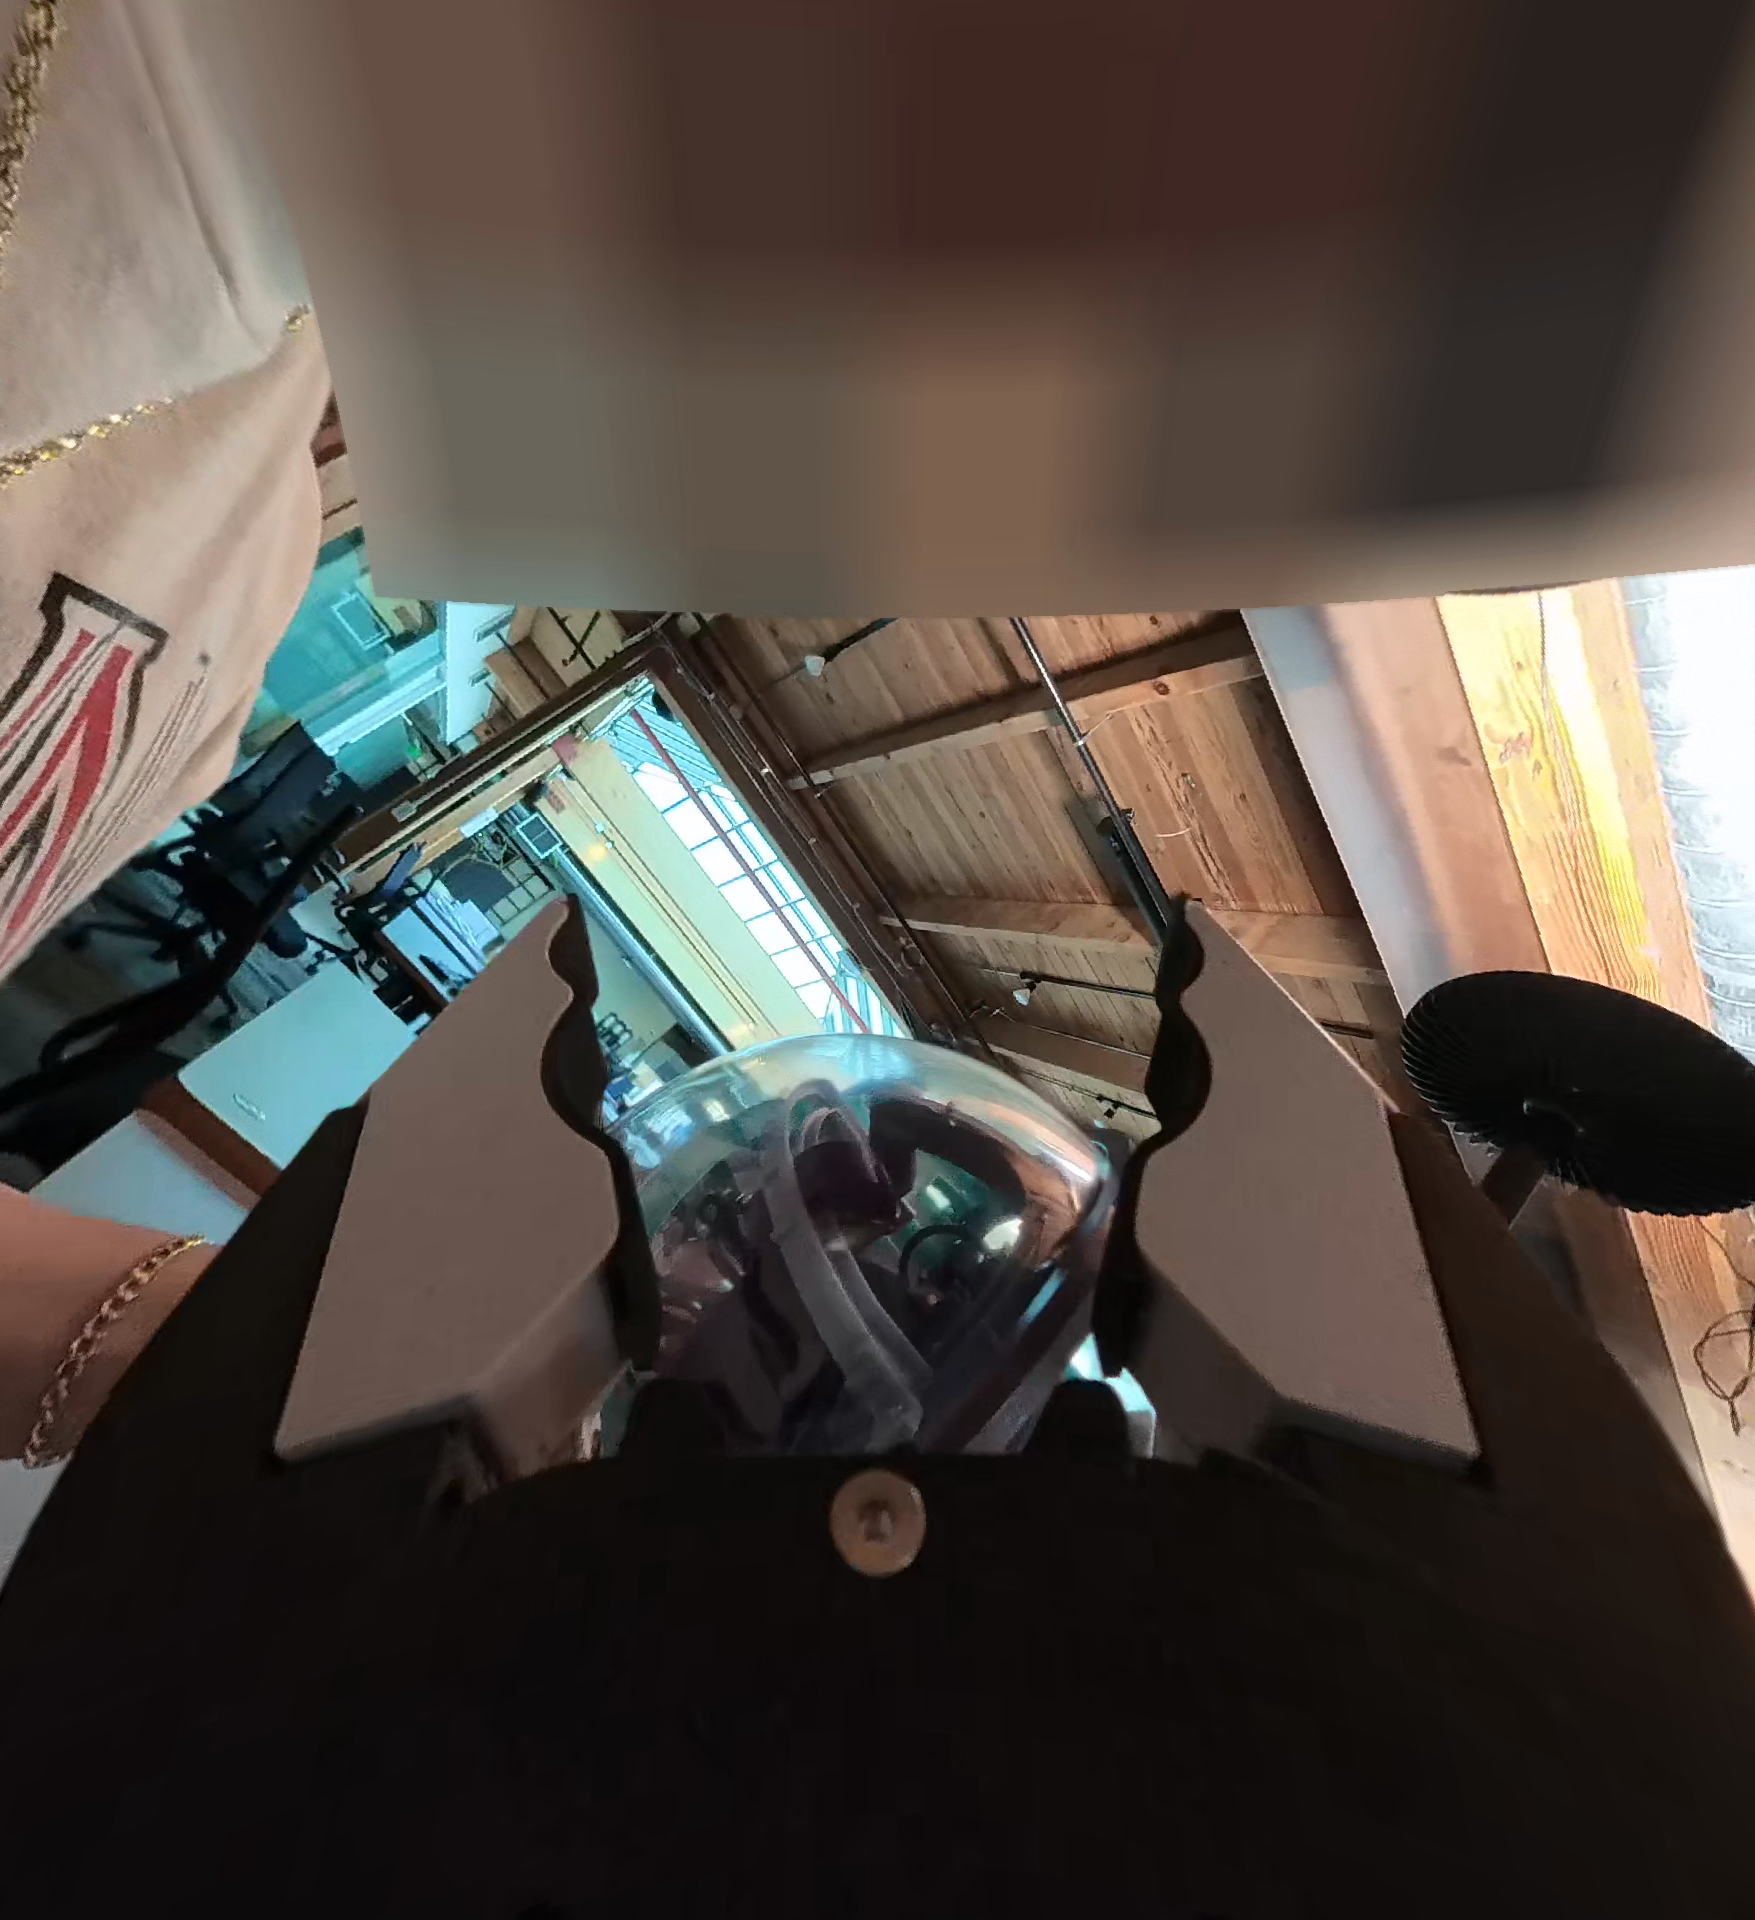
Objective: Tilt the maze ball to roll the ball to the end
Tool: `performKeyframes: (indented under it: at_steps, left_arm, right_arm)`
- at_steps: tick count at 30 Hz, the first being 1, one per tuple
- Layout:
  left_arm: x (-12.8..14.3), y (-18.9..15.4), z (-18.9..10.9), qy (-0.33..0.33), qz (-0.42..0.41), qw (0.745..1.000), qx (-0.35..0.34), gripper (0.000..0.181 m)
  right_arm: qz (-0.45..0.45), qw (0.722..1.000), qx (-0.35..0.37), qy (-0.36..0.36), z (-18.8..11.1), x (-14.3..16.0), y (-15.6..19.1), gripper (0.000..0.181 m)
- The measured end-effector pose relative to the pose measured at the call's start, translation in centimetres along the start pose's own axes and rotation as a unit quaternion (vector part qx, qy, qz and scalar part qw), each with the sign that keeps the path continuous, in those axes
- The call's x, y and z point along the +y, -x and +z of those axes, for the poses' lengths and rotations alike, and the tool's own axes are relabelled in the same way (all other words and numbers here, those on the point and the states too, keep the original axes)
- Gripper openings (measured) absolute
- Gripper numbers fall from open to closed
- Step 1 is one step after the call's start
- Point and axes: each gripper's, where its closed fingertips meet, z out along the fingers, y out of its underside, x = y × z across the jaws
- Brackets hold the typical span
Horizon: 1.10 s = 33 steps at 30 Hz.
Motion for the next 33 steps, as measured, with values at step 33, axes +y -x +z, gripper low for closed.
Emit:
performKeyframes:
  at_steps: [33]
  left_arm:
    - [1.0, -0.7, -0.4, -0.055, -0.143, 0.988, 0.009, 0.158]
  right_arm:
    - [-0.066, 0.988, -0.131, 0.053, -1.1, -0.4, 4.5, 0.101]
